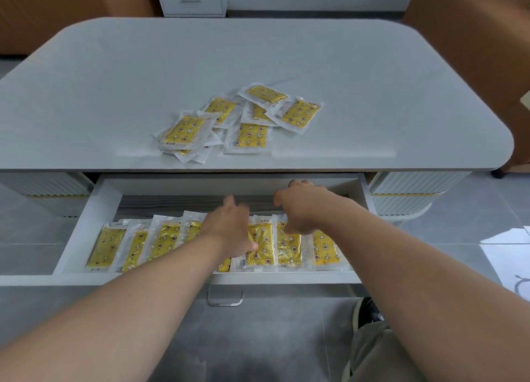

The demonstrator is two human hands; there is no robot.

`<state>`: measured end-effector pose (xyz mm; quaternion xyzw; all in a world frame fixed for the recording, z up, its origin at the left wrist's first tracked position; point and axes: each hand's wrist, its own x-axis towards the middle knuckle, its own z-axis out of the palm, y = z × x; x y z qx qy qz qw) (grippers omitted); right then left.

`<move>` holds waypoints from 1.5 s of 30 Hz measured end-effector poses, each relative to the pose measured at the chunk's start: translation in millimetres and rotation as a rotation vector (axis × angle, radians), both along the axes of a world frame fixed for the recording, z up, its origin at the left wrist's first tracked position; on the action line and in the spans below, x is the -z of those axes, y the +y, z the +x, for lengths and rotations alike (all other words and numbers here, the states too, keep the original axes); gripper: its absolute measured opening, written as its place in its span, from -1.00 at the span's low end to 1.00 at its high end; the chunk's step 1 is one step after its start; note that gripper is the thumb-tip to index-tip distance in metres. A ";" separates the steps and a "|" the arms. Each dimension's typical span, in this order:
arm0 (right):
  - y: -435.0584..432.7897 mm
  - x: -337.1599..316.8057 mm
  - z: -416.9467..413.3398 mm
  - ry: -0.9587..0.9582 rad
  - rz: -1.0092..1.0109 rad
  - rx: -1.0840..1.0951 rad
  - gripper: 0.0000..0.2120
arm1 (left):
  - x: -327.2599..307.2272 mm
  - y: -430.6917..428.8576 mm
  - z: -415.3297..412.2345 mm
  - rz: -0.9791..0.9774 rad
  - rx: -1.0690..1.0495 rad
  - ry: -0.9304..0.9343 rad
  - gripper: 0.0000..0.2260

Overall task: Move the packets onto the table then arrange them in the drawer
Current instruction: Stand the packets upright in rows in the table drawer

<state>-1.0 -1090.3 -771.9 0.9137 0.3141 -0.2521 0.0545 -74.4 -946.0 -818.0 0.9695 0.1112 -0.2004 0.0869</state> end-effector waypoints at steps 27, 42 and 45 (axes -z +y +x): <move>46.6 -9.1 16.5 -0.387 0.359 0.013 -0.26 | -60.2 69.7 31.4 0.110 -0.242 -0.497 -0.32; 41.7 -9.6 11.5 -0.422 0.400 0.217 -0.61 | -59.5 70.7 32.7 0.143 -0.303 -0.513 -0.73; 42.1 -11.7 12.4 -0.428 0.450 0.242 -0.70 | -60.2 72.7 31.2 0.136 -0.291 -0.504 -0.71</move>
